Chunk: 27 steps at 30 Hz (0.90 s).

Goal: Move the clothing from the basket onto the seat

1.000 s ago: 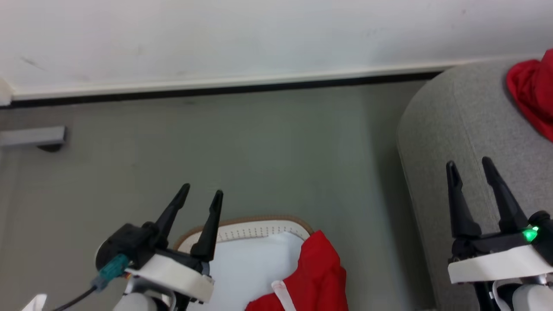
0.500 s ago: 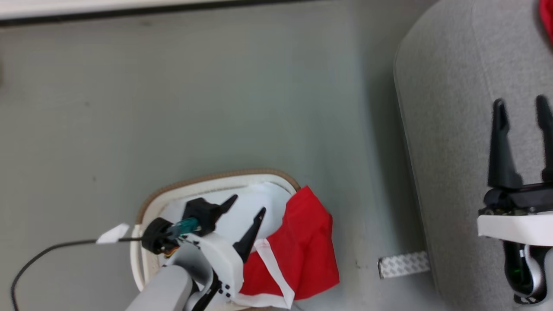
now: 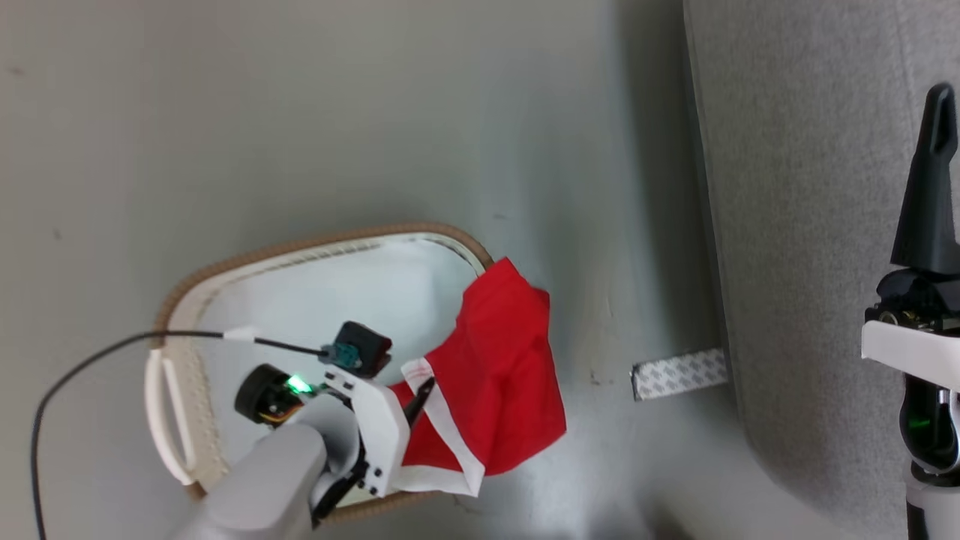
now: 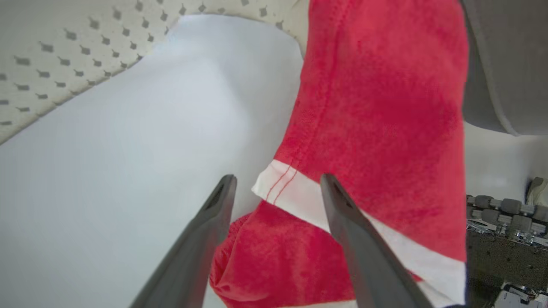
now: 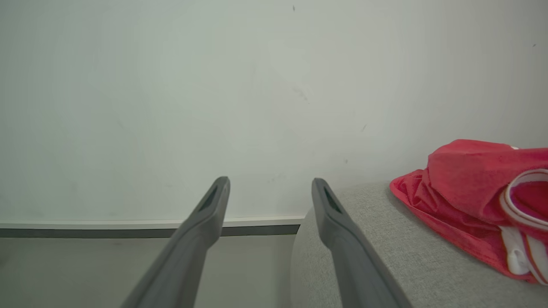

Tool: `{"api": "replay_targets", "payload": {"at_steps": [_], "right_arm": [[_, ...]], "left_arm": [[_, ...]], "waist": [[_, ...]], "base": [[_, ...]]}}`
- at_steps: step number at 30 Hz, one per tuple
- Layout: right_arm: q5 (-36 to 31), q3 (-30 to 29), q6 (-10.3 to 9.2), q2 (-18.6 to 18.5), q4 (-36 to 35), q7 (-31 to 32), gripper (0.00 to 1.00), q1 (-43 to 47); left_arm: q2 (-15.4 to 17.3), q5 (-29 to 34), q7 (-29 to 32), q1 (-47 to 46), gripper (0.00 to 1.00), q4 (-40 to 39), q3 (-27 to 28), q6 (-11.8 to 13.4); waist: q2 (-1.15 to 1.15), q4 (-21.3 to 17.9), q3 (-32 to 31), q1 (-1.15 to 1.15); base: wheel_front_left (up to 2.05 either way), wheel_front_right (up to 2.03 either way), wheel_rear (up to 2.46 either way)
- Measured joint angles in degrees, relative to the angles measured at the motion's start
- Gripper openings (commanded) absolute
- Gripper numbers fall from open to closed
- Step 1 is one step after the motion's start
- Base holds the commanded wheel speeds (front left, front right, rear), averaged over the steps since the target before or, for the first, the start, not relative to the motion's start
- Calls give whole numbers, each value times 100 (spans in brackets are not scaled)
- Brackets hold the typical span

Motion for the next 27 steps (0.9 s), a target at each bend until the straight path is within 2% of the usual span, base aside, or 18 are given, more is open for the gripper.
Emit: {"api": "replay_targets", "payload": {"at_steps": [8,16,17,18,19,27], "right_arm": [[-12,148,0,30,14,-88,100,-150],[46,274,0,35,197,-231,100,-206],[53,282,0,35,212,-246,100,-213],[55,286,0,35,230,-261,100,-217],[63,288,0,35,247,-276,100,-222],[66,298,0,36,393,-327,100,-267]], "left_arm": [[243,-687,291,-434,100,791,-698,-1],[407,-1110,400,-771,100,891,-1518,-14],[420,-1158,416,-793,91,867,-1644,-14],[435,-1229,421,-825,38,856,-1737,-14],[447,-1314,417,-862,0,848,-1820,-14],[533,-1812,187,-1071,0,884,-2264,-14]], "waist": [[0,-254,568,0],[0,-422,844,0],[0,-435,861,0],[0,-443,874,-1],[0,-446,884,-1],[0,-407,827,0]], "base": [[0,0,0],[0,0,0],[0,0,0],[0,0,0],[0,0,0],[0,0,0]]}}
